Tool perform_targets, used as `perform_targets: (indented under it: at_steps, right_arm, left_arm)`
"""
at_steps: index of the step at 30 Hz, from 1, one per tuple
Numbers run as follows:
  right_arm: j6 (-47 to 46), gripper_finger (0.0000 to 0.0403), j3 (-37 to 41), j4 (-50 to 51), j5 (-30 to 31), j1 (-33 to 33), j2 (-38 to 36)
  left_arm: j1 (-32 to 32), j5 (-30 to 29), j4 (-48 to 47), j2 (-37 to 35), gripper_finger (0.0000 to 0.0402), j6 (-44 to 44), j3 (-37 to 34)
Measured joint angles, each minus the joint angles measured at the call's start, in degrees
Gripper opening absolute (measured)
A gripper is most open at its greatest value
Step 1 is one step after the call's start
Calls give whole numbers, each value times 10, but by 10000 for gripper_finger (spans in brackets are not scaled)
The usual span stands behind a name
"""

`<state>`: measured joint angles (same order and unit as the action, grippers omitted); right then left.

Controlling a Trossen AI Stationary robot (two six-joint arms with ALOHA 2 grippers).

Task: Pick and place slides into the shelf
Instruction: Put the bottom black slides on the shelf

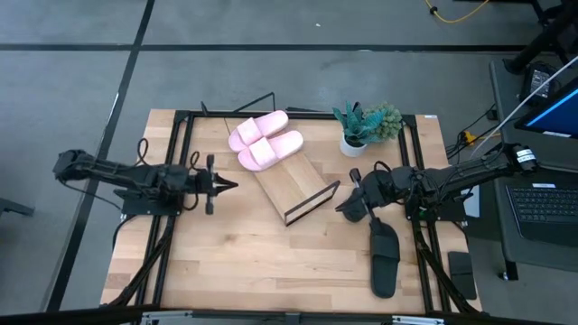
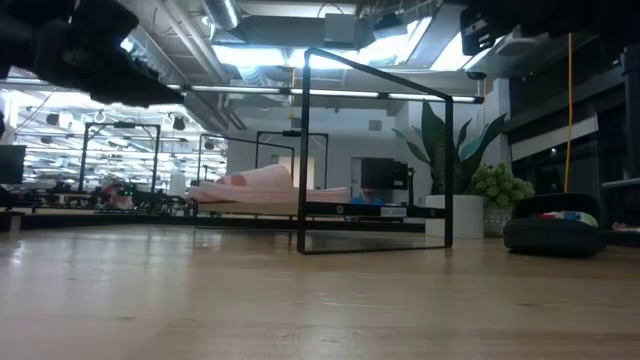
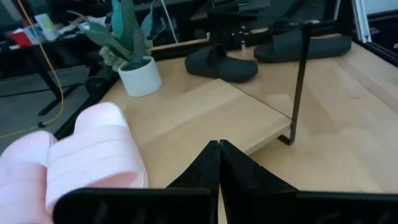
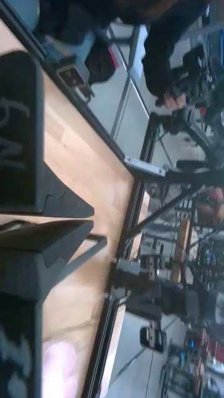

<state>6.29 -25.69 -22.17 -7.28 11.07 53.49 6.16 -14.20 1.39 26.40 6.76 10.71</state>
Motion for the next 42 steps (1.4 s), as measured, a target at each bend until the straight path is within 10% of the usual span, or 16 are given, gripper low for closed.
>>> perform_targets:
  at_steps: [26, 42]
  right_arm:
    - [-13, 21, -4, 5, 38, -24, -9]
    - [-73, 21, -232, 425, 100, -30, -10]
  left_arm:
    - [-157, 187, 7, -33, 0, 16, -31]
    - [-211, 194, 8, -33, 0, -18, -31]
